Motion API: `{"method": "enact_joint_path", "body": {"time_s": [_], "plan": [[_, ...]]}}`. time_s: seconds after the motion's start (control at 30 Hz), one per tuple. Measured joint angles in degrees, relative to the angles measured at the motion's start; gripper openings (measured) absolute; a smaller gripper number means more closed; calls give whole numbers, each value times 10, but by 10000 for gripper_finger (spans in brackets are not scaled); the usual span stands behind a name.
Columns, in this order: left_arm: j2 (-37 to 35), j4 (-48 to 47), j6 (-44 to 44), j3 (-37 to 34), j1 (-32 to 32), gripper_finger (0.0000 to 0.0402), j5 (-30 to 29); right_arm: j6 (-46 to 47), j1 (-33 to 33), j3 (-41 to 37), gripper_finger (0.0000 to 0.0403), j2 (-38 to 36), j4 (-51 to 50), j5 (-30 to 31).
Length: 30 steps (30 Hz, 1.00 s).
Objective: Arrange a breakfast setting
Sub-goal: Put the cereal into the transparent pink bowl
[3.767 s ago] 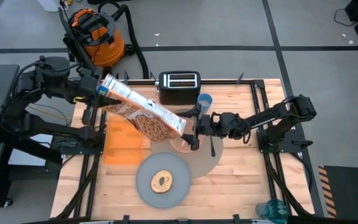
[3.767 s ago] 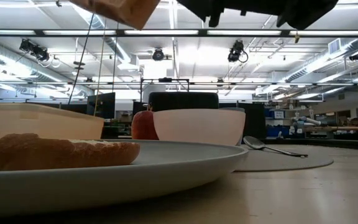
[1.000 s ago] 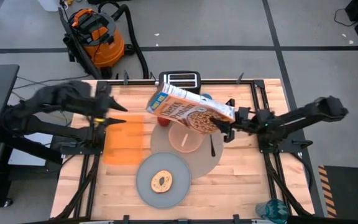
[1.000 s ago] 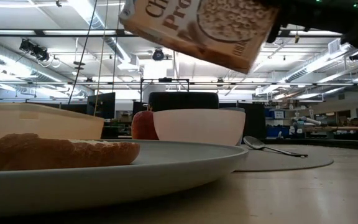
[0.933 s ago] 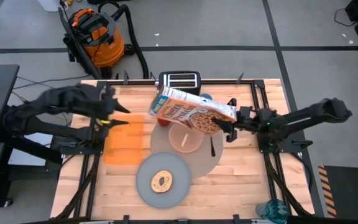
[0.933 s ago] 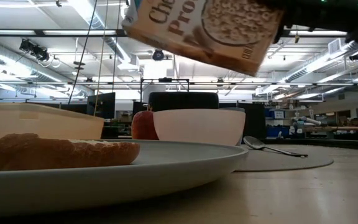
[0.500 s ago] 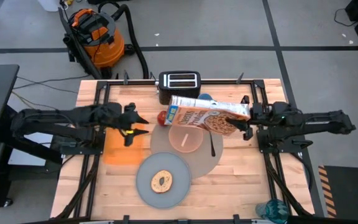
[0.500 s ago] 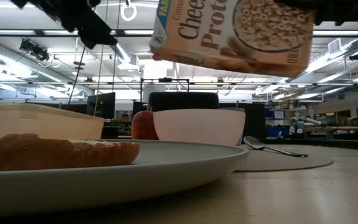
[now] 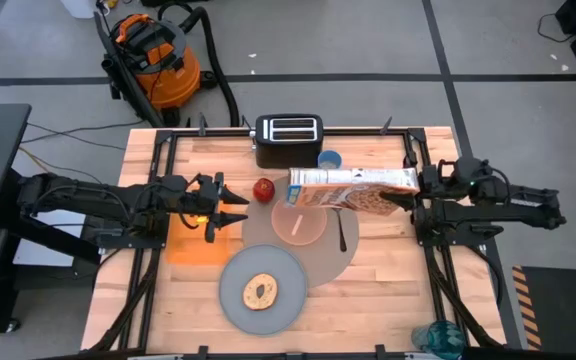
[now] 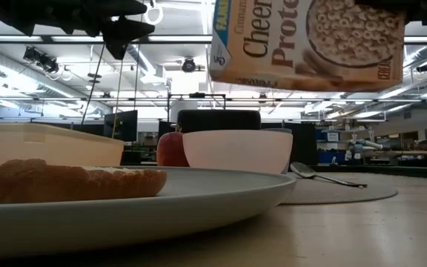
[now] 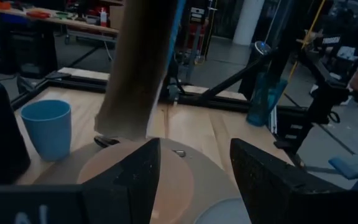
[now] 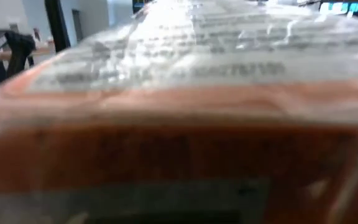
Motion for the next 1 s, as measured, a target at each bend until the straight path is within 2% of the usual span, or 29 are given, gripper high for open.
{"method": "enact_joint_path", "body": {"time_s": [0.13,0.3,0.47,0.6,0.8,1.0], "plan": [[0,9,-3,0,0,201,0,-23,0,47,205,16,-70,-8],[0,12,-3,0,0,201,0,-39,2,105,205,54,-145,-45],[0,38,-5,0,0,201,0,-94,2,145,205,126,-195,-44],[0,42,-54,0,0,201,0,-141,2,197,205,195,-226,-56],[0,-3,-121,0,0,201,0,-214,2,288,205,288,-293,-57],[0,-14,-126,0,0,201,0,-248,2,338,205,343,-343,-57]]}}
